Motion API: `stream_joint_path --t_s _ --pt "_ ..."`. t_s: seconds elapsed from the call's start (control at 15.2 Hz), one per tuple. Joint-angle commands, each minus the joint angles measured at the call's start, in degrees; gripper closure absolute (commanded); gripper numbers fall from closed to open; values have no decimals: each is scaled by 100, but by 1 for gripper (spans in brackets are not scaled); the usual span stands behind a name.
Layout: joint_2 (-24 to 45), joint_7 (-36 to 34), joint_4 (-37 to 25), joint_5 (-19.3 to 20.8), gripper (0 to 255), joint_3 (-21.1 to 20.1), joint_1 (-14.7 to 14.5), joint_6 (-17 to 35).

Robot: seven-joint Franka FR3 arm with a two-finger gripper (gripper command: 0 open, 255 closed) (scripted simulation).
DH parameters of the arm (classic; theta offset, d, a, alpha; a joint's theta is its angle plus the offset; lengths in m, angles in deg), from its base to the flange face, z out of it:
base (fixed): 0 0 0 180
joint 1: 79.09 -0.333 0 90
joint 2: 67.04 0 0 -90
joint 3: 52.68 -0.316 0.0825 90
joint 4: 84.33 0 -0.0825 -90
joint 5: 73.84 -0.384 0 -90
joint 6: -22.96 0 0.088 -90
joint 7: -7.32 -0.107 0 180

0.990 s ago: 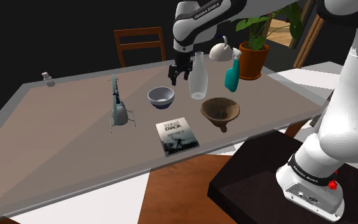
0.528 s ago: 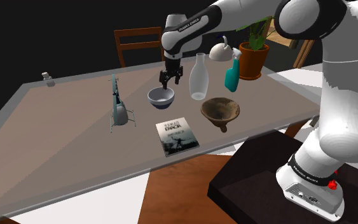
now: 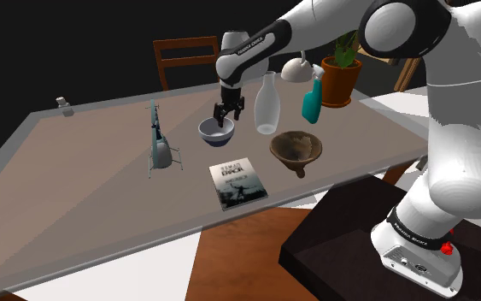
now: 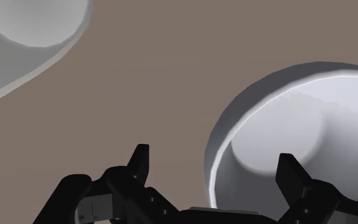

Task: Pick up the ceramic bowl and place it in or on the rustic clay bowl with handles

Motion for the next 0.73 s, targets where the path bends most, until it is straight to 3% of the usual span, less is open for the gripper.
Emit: stream_joint_path --t_s 0.0,0.26,0.33,0.66 --pt "12 -1 -5 0 0 -1 -2 10" --pt "11 -1 -4 0 0 -1 -2 10" --pt "11 -1 -4 0 255 -1 -2 10" --pt "11 -1 -4 0 255 -1 -1 10"
